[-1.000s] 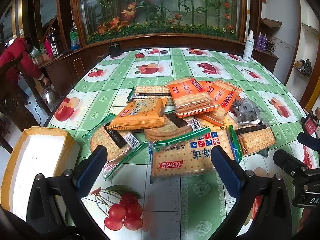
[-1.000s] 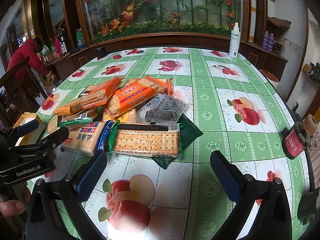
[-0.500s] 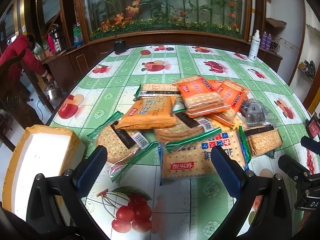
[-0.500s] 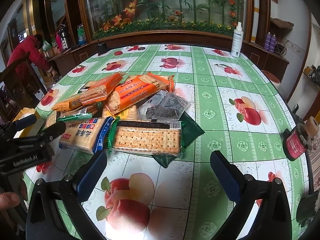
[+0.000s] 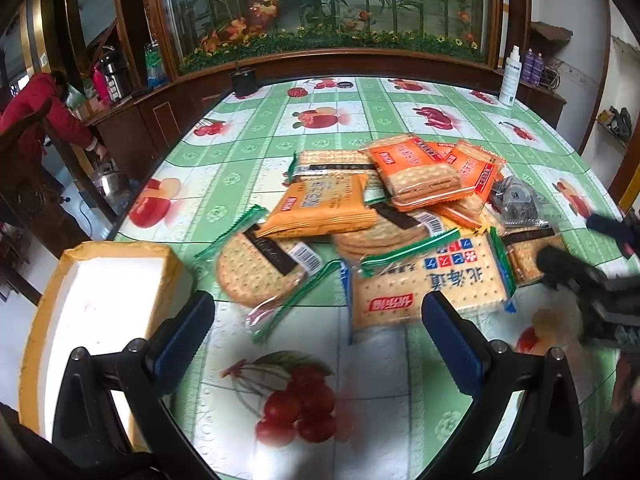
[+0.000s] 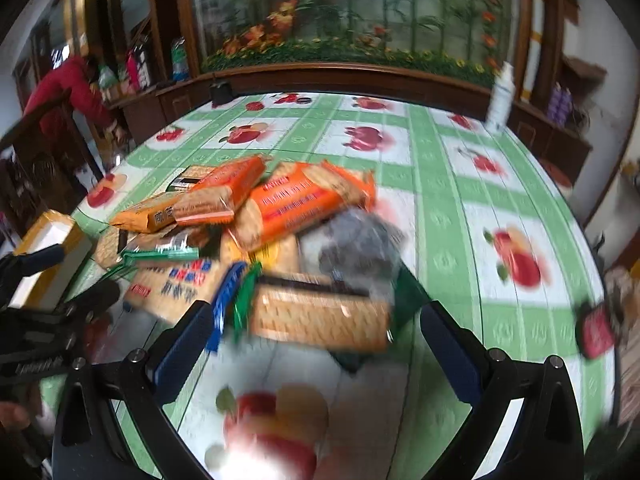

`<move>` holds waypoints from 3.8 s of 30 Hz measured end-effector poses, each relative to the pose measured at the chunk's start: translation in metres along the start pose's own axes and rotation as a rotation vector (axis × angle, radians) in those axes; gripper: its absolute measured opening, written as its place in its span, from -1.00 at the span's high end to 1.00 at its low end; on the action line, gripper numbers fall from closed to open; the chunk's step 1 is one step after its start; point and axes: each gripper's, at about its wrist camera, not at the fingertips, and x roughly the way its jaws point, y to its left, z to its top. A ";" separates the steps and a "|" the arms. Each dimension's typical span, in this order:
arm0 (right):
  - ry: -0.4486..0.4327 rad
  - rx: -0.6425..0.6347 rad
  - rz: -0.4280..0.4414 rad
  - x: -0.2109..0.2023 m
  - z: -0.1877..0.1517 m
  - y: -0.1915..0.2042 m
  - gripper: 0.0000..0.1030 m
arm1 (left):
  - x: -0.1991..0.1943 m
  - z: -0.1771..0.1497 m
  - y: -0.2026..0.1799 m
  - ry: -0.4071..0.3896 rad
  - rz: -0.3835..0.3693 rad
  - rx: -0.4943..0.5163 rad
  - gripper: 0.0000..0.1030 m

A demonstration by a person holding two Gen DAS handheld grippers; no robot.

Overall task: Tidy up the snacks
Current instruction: 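Grasp the blue-lettered cracker pack with the left gripper while the right grasps a plain cracker pack, then carry both cracker packs to the cardboard box and release them inside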

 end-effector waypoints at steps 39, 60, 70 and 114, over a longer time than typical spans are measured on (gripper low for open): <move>0.074 -0.039 0.138 -0.009 -0.024 -0.026 -0.99 | 0.028 -0.015 -0.030 0.178 -0.098 -0.009 -1.00; 0.193 -0.079 0.387 0.031 0.003 -0.030 -0.99 | 0.043 -0.016 -0.023 0.215 -0.105 -0.023 -0.84; 0.194 -0.120 0.362 -0.002 -0.036 -0.017 -0.99 | 0.044 -0.014 -0.023 0.221 -0.092 -0.032 -0.85; 0.012 -0.154 0.282 -0.040 -0.043 0.053 0.10 | -0.047 -0.036 0.013 0.034 -0.130 0.016 -0.11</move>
